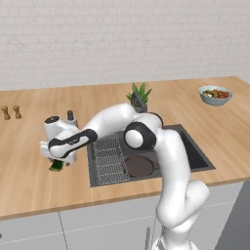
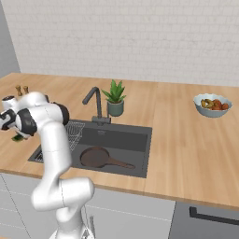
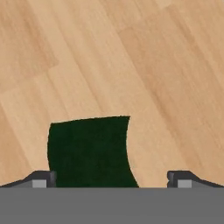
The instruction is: Pick the pan and sponge and place them into the sink. Then turn on the water.
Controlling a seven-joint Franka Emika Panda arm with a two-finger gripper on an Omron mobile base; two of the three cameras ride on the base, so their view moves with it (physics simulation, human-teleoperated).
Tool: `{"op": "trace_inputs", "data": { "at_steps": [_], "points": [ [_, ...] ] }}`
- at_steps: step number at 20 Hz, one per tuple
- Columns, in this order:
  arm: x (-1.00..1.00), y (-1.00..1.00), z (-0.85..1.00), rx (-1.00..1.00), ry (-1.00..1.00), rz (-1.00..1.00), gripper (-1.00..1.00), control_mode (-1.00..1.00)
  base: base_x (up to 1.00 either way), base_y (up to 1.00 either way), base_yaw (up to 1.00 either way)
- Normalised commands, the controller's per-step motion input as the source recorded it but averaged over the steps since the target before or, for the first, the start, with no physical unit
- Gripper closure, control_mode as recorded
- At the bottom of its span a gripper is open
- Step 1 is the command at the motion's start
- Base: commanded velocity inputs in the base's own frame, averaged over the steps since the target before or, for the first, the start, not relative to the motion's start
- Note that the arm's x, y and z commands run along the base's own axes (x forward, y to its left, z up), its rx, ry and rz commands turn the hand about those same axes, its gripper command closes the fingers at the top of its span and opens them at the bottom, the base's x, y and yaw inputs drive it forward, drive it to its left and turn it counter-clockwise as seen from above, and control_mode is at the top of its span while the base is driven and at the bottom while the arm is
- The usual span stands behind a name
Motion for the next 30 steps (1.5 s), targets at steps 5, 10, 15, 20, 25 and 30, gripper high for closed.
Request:
{"op": "trace_inputs", "data": {
  "at_steps": [5,10,15,20,25,30],
  "points": [
    [0.14,0.19,-0.35,0.0,-0.02,0.0,-1.0,-1.0,0.0,0.0,0.0],
    [0.02,0.17,-0.45,0.0,0.0,0.0,1.0,-1.0,0.0,0.0,0.0],
    [0.0,0.12,-0.54,0.0,0.0,0.0,1.0,-1.0,0.0,0.0,0.0],
    [-0.2,-0.11,-0.23,0.0,-0.03,0.0,1.0,-1.0,0.0,0.0,0.0],
    [-1.0,-0.65,0.3,0.01,-0.02,-0.06,1.0,-1.0,0.0,0.0,0.0],
    [-1.0,-0.98,0.39,0.03,0.0,-0.04,1.0,-1.0,0.0,0.0,0.0]
  ]
}}
